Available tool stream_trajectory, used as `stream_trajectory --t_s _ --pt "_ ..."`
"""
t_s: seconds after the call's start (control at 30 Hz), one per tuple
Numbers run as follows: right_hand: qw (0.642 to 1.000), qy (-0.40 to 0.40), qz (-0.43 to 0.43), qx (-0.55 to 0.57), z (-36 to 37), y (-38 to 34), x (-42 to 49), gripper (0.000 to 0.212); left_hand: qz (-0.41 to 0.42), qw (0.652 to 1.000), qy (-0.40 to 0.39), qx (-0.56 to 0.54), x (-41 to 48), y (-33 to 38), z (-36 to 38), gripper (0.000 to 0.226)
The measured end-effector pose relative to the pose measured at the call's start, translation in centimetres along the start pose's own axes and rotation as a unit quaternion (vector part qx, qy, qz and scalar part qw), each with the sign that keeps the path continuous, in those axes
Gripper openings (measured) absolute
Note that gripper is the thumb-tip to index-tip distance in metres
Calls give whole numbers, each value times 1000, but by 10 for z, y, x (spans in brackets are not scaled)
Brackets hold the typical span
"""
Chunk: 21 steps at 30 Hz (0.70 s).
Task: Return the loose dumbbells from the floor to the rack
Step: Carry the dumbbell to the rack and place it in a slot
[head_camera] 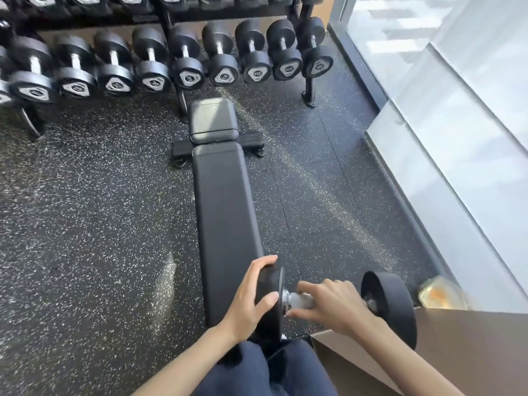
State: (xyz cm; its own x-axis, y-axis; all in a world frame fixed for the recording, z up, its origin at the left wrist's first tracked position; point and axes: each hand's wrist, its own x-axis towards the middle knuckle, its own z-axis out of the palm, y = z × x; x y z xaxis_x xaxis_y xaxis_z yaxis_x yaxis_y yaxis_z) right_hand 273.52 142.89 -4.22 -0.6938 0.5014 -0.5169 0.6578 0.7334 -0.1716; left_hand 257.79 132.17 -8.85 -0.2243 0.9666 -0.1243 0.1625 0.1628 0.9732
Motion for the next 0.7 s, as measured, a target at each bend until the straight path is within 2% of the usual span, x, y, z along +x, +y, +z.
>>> stream_trajectory --t_s 0.13,0.53,0.7 --pt "1000 -4 -8 2 -5 18 21 63 6 1000 27 -12 24 2 6 58" --pt "995 -39 -84 -31 -44 111 78 63 -42 994 100 28 103 20 51 57" --pt "997 -50 -61 -19 -57 145 85 59 -50 995 65 53 140 25 65 56"
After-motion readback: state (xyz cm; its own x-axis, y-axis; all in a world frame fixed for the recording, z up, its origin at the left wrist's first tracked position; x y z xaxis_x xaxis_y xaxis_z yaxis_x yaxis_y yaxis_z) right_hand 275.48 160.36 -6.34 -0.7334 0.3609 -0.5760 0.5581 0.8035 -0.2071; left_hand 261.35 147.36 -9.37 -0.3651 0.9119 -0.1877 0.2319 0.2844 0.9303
